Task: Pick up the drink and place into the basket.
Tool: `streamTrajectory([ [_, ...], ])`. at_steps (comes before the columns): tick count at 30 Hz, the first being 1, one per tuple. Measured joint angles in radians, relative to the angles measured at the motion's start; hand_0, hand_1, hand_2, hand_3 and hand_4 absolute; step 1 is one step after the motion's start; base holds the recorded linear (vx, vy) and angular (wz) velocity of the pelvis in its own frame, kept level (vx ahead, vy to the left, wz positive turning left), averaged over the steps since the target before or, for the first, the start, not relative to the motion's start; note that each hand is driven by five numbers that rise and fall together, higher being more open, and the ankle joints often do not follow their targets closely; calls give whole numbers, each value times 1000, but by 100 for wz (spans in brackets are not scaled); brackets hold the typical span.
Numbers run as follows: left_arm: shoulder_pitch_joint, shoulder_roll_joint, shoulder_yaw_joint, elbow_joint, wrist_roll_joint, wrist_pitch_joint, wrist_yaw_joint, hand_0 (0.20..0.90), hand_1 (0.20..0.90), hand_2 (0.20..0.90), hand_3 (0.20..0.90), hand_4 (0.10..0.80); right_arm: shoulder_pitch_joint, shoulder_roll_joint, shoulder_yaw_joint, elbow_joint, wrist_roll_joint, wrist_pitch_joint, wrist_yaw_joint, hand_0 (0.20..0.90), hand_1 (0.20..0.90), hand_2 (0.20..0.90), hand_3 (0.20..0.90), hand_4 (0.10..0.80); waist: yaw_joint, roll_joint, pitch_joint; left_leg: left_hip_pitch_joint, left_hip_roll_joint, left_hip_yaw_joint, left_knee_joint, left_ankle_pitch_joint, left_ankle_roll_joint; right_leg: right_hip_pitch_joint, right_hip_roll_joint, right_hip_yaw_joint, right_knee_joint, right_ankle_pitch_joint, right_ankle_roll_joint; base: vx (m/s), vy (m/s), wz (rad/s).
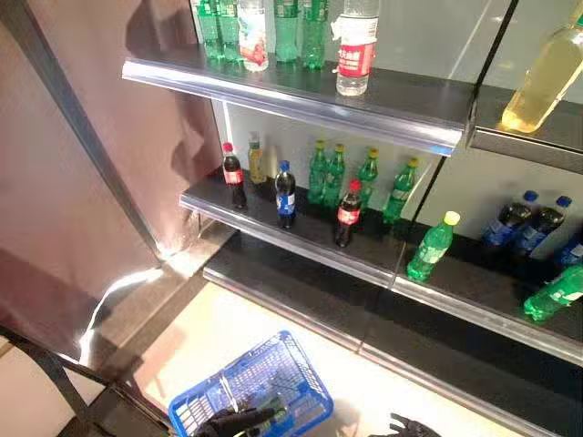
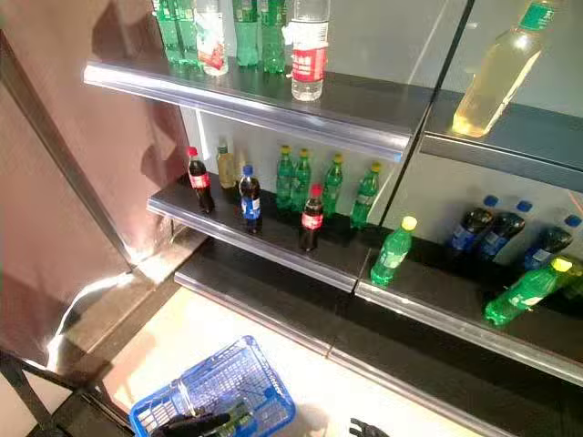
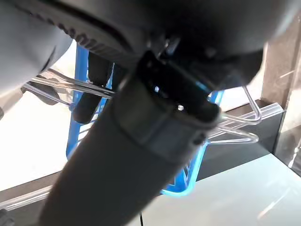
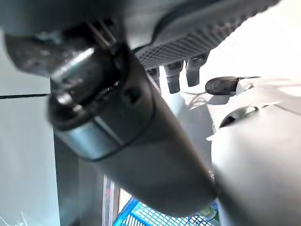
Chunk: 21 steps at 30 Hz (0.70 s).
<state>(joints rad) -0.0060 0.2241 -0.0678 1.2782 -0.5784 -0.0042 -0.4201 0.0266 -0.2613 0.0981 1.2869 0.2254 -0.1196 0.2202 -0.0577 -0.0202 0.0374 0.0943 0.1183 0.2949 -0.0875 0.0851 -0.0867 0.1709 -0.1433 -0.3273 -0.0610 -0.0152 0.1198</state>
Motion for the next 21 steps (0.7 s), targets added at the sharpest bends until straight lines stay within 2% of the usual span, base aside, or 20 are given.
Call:
streamTrajectory([
  [21,4,1,0,0,4,-3,0,300,300,300,200,100,5,0,0,1,0,0,0,900,900,900,900,800,0,-6,-4,5,0,1,0,0,0,4,0,1,1,0,0,0,0,0],
])
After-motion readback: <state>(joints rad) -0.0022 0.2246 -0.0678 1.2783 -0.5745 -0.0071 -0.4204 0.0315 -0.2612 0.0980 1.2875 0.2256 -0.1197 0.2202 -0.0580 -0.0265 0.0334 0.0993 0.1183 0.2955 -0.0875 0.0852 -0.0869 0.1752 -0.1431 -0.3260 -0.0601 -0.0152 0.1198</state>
